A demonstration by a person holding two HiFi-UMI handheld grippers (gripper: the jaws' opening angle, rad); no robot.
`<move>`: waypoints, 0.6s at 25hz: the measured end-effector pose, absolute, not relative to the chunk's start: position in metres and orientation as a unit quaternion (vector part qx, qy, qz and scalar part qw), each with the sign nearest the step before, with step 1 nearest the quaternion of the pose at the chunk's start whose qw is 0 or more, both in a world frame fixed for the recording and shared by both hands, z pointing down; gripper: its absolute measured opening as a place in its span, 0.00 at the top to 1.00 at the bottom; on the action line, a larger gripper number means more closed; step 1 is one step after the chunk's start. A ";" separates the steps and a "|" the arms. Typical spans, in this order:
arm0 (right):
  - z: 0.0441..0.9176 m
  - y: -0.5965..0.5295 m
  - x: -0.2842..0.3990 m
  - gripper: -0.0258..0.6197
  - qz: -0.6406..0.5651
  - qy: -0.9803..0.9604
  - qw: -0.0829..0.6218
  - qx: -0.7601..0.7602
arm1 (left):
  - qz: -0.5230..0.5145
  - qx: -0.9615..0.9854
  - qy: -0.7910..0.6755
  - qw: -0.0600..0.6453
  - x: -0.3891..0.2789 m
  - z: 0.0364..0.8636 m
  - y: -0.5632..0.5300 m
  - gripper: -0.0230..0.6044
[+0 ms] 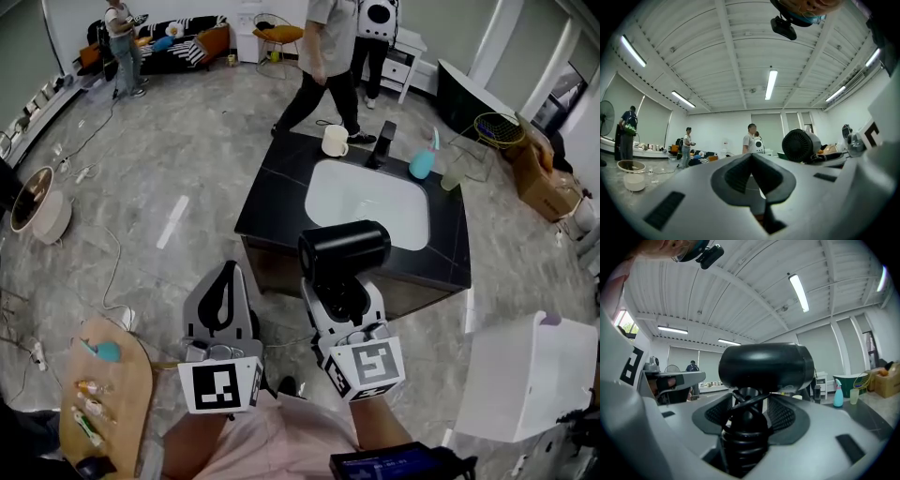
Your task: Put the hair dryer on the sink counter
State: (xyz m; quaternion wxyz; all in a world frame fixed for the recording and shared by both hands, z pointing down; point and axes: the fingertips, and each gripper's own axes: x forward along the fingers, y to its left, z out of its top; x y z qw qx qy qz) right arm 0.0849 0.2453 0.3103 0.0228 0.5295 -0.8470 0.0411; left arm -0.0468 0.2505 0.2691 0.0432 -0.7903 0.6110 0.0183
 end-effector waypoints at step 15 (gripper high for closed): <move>0.374 0.050 0.063 0.58 0.090 -0.821 0.053 0.562 | 0.003 -0.807 0.590 -0.019 -0.074 0.327 0.046 0.95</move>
